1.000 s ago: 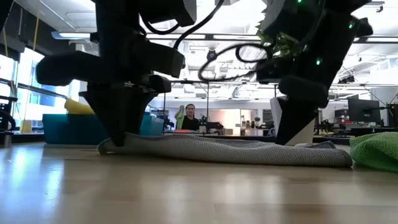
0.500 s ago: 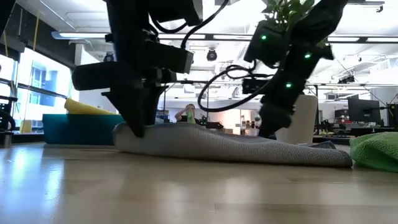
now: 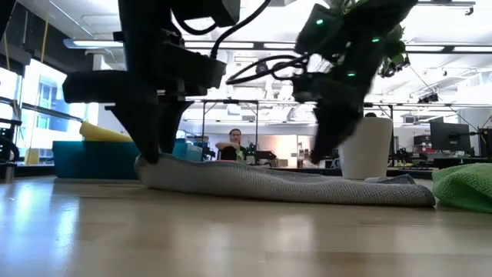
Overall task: Fold microfiber towels
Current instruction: Fold the gray microfiber cloth
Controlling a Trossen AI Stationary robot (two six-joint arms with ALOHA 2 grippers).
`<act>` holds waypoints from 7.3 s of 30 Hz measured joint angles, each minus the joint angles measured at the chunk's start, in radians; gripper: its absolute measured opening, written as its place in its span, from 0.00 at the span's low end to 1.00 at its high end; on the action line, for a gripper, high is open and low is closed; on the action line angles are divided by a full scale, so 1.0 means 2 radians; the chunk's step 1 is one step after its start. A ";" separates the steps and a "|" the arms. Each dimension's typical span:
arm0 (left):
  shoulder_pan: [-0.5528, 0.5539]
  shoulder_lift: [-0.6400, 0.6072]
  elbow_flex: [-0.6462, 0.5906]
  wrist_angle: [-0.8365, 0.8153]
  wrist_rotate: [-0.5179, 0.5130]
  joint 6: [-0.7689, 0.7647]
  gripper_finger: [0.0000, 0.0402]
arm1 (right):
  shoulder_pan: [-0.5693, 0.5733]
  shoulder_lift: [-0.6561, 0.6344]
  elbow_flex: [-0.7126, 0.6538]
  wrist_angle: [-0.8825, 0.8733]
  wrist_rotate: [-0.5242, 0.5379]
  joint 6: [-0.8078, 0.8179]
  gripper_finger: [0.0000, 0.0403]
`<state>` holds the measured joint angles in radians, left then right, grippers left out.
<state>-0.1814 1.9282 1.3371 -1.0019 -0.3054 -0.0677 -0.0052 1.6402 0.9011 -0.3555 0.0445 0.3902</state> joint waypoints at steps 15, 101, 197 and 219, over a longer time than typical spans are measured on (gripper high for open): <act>-0.022 0.000 0.051 -0.027 -0.002 0.006 0.34 | 0.054 0.032 -0.011 -0.051 0.096 0.064 0.21; 0.176 0.003 -0.113 0.344 0.071 0.074 0.34 | 0.086 0.024 -0.026 0.029 -0.025 0.147 0.21; -0.074 -0.073 -0.185 0.238 0.122 -0.065 0.33 | 0.309 0.206 0.234 -0.176 0.081 0.171 0.43; -0.081 -0.078 -0.141 0.191 0.197 -0.170 0.01 | 0.307 0.193 0.280 -0.245 0.071 0.195 0.01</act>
<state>-0.3438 1.7717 1.0549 -0.6202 0.0880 -0.4083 0.6084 2.0269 1.4605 -0.8445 0.1864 0.7810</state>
